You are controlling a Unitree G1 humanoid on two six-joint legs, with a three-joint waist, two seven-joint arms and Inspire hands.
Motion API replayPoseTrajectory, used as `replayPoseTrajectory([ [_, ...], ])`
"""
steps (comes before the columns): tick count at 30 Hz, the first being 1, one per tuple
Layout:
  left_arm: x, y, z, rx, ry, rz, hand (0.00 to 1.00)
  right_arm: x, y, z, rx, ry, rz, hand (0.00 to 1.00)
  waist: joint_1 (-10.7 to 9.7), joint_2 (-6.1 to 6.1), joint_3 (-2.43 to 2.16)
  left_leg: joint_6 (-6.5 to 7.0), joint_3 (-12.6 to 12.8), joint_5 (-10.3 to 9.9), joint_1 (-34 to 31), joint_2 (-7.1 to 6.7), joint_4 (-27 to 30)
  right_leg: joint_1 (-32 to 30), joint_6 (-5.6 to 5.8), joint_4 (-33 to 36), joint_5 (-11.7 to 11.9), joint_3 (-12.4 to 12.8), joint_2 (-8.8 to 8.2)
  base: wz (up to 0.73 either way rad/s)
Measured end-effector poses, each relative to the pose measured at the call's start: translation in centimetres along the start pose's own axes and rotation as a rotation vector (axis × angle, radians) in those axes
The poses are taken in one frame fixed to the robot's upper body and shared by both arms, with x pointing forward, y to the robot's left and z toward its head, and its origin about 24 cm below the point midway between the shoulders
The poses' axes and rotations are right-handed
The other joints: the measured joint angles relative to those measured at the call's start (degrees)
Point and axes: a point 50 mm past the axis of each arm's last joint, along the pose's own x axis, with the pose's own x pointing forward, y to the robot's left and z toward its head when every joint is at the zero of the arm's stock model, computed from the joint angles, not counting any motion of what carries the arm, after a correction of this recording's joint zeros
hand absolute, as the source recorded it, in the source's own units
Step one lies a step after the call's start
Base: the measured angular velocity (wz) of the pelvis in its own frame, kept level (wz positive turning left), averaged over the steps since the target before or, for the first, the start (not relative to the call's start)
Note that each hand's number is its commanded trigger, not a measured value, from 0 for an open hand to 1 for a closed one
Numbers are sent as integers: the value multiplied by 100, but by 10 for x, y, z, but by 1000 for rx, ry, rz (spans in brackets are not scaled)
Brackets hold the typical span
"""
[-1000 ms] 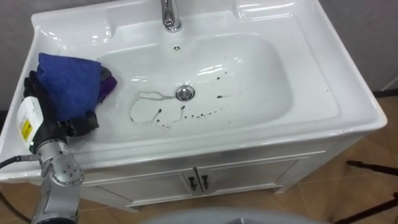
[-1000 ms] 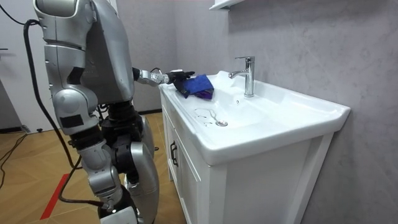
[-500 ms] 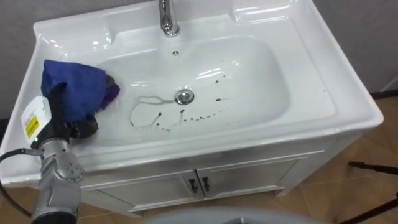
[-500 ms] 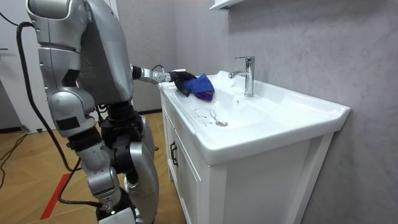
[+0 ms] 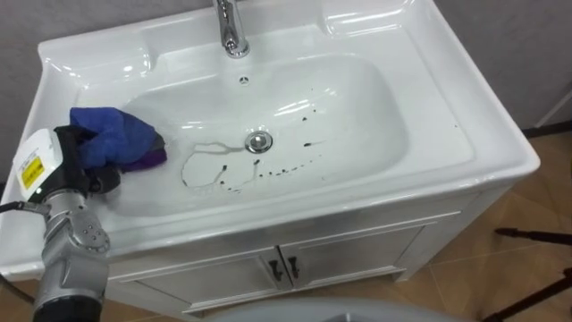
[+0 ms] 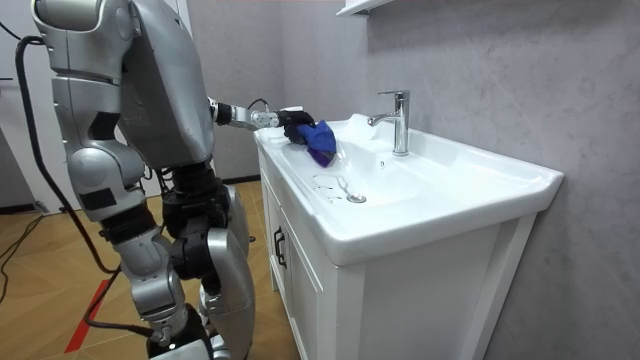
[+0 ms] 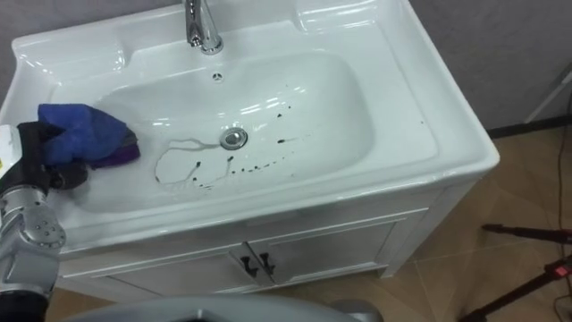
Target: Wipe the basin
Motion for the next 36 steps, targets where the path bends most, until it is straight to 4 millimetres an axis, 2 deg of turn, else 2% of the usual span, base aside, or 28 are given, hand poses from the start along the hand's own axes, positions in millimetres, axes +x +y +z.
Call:
replayPoseTrajectory([
  [10, 1, 2, 3, -4, -7, 8, 100, -1, -3, 3, 19, -9, -17, 0, 91, -61, -23, 0, 18, 0, 9, 1, -1, -48, -1, 33, 0, 35, 8, -2],
  [16, 1, 1, 4, 11, -11, 12, 100, -1, -4, 5, 19, -19, -21, 0, 78, -58, -27, 0, 11, 0, 14, 1, 0, -34, -4, 24, 2, 41, 8, 0],
  [21, 1, 1, 7, 12, -3, 12, 100, -1, -4, 7, 16, -27, -17, 0, -13, -31, -21, 0, -1, 0, -20, 1, 14, -37, -3, 20, 2, 5, 2, 4],
  [23, 0, 2, 12, 15, -14, 8, 100, -1, -4, 10, 19, -35, -17, 0, -52, -29, -11, 0, -15, 0, -63, 2, 25, -49, -2, 11, 3, -37, -5, 11],
  [25, 0, 2, 19, 15, -44, -10, 100, -1, -4, 14, 12, -55, -19, 0, -53, -23, 26, 1, -26, -1, -85, 4, 23, -61, -2, 7, 3, -53, -4, 6],
  [28, -2, -1, 32, 33, -105, -50, 100, -2, -4, 19, -3, -85, -21, 0, -69, -8, 45, 14, -55, -9, -175, 10, 22, -127, -6, -17, 25, -103, -5, 6],
  [29, -3, -3, 38, 42, -133, -69, 100, -1, -4, 19, -4, -88, -20, 0, -76, -10, 71, 14, -55, -9, -202, 14, 39, -139, -9, -30, 40, -115, -5, 4],
  [30, -4, -5, 41, 55, -148, -77, 100, -1, -3, 19, -5, -88, -19, 0, -81, -14, 79, 14, -55, -9, -210, 15, 42, -137, -10, -35, 41, -118, -5, 0],
  [36, -12, -20, 56, 163, -237, -173, 100, -1, -1, 20, -40, -105, -13, 0, -210, -5, 78, 14, 16, -8, -270, 28, 91, -137, -15, -122, 44, -122, 1, -1],
])
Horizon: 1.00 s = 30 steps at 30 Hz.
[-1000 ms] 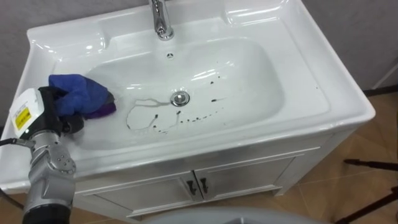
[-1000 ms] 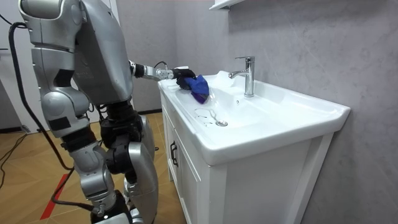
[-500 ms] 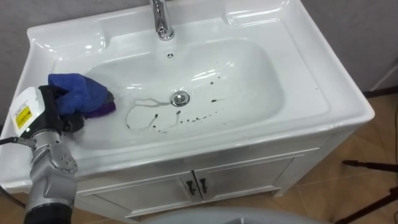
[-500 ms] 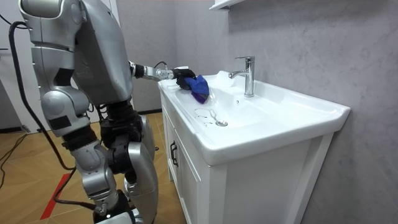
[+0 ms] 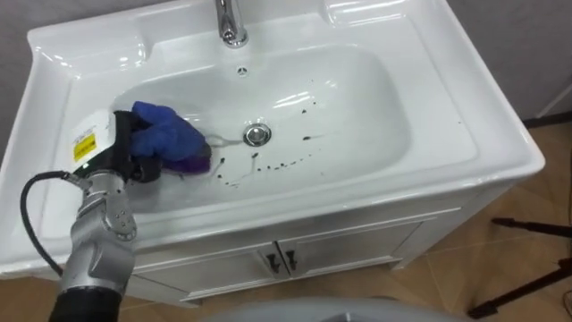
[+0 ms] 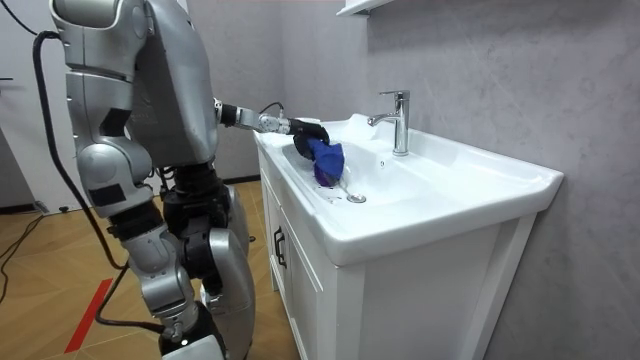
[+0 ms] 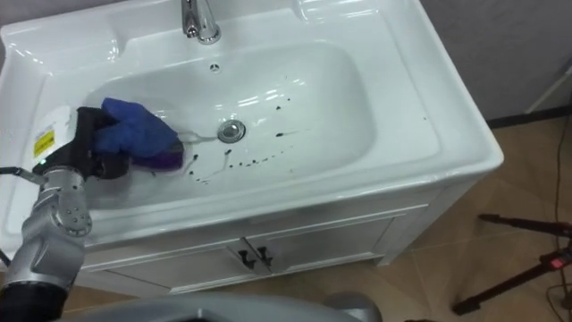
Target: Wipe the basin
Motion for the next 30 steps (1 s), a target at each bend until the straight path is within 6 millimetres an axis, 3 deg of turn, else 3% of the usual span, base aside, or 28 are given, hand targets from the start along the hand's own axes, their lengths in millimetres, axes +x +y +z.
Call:
replayPoseTrajectory([
  [4, 0, 0, 7, 73, -38, -16, 100, 0, 0, 2, -4, -12, -3, 0, -92, 25, -10, 0, 113, 0, 7, 8, 6, -7, 0, -18, 0, 50, 2, -7],
  [14, -3, -9, 22, 233, -110, -73, 100, 1, -4, 10, -7, -38, -24, 0, -208, 85, 23, 0, 236, 0, -6, 21, -4, -81, -8, -3, 8, 150, 22, -6],
  [30, 1, -22, 7, 322, 7, -263, 100, 1, -8, 16, -43, -27, -47, 0, -204, 88, 14, 0, 302, 0, 17, 31, 23, -89, -14, 22, 12, 149, 26, 0],
])
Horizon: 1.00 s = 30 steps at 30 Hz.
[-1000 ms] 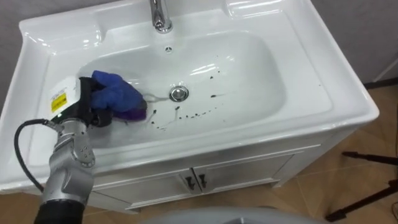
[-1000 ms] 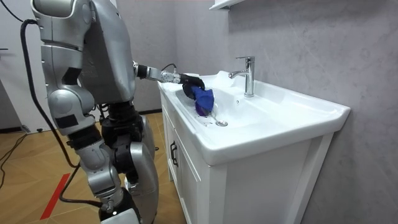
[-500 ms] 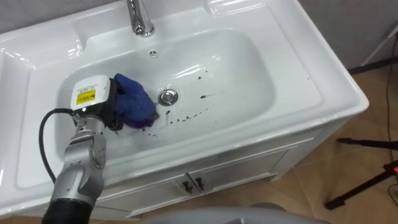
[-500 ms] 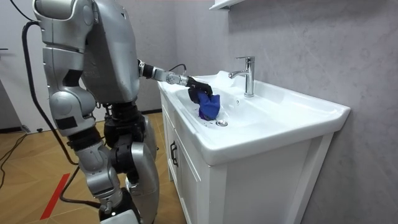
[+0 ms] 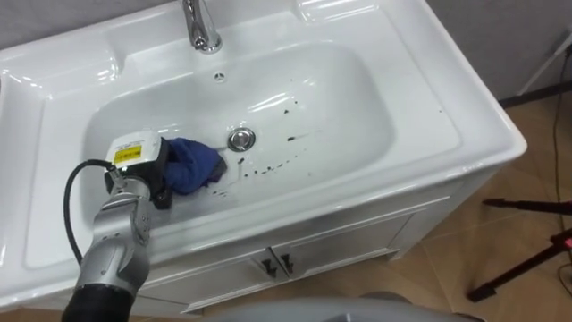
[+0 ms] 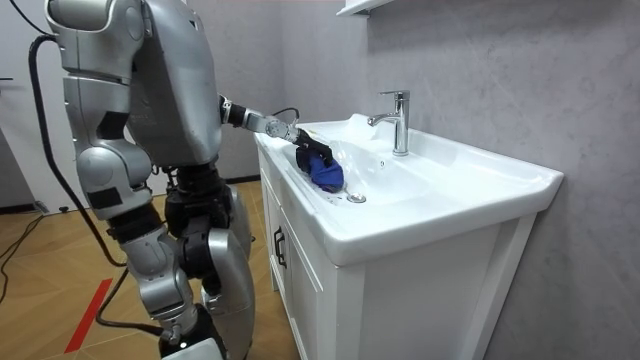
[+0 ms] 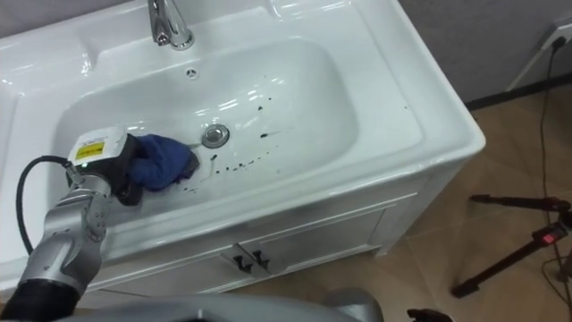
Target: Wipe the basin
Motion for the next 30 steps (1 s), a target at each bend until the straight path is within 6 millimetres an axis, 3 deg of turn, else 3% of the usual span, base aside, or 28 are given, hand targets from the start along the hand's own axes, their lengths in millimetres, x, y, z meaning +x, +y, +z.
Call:
replayPoseTrajectory([
  [7, 0, -2, 3, 8, 11, -42, 100, 0, -2, 2, -1, 2, -14, 0, -126, 9, -6, 0, 0, 0, 23, -2, 0, -6, 2, 65, -2, 2, -4, 0],
  [30, -4, 6, 33, 96, -98, -70, 100, 1, -7, 11, -34, -20, -36, 0, -251, -5, 17, 0, 6, 0, -36, -5, 10, -95, 12, 101, 0, -13, -16, 0],
])
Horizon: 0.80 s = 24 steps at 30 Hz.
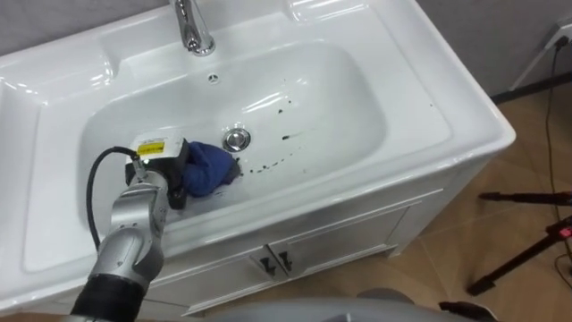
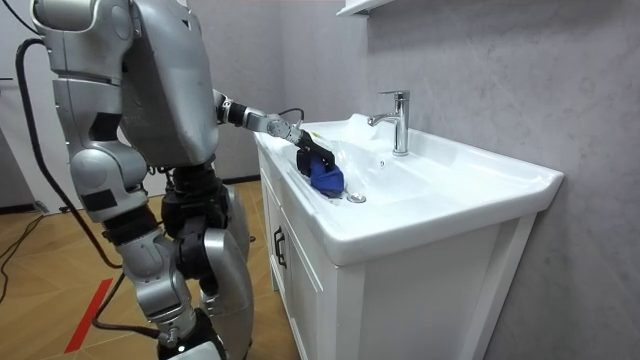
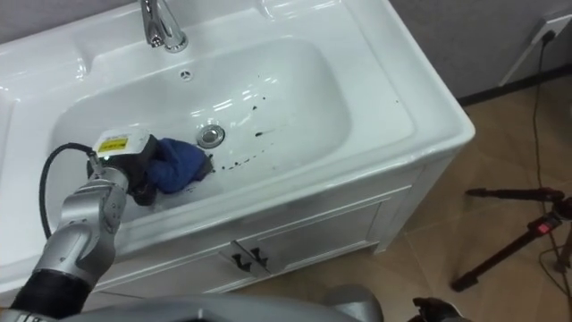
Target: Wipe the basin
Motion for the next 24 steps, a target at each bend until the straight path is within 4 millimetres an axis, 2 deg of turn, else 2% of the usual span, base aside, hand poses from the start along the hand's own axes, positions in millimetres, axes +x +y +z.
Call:
replayPoseTrajectory([
  [7, 1, 7, 15, 19, -55, -9, 100, 0, 2, 1, 2, -3, 28, 0, -90, -24, 15, 0, 8, 0, 9, 0, 2, -8, 0, -16, 1, 8, -2, -4],
  [12, -2, 10, 30, 42, -119, 1, 100, 1, 2, 10, -15, -29, 22, 0, -240, -57, 32, 0, 5, 0, 14, -1, 3, -5, 0, -1, 1, 4, -7, 0],
  [16, -4, 15, 46, 48, -179, 23, 100, 2, 6, 13, -54, -43, 27, 0, -331, -152, 75, 0, 11, 0, 18, -11, 2, -34, 3, 71, -34, 22, -12, 0],
  [19, -4, 16, 48, 45, -185, 31, 100, 2, 8, 11, -52, -35, 30, 0, -357, -208, 71, 0, 47, 0, 12, -7, 2, -70, -1, 92, -38, 34, -8, -7],
  [24, -4, 15, 51, 42, -195, 41, 100, 2, 10, 9, -50, -26, 35, 0, -360, -214, 69, 0, 120, 0, 21, -7, 3, -83, -1, 100, -38, 79, -7, -4],
])
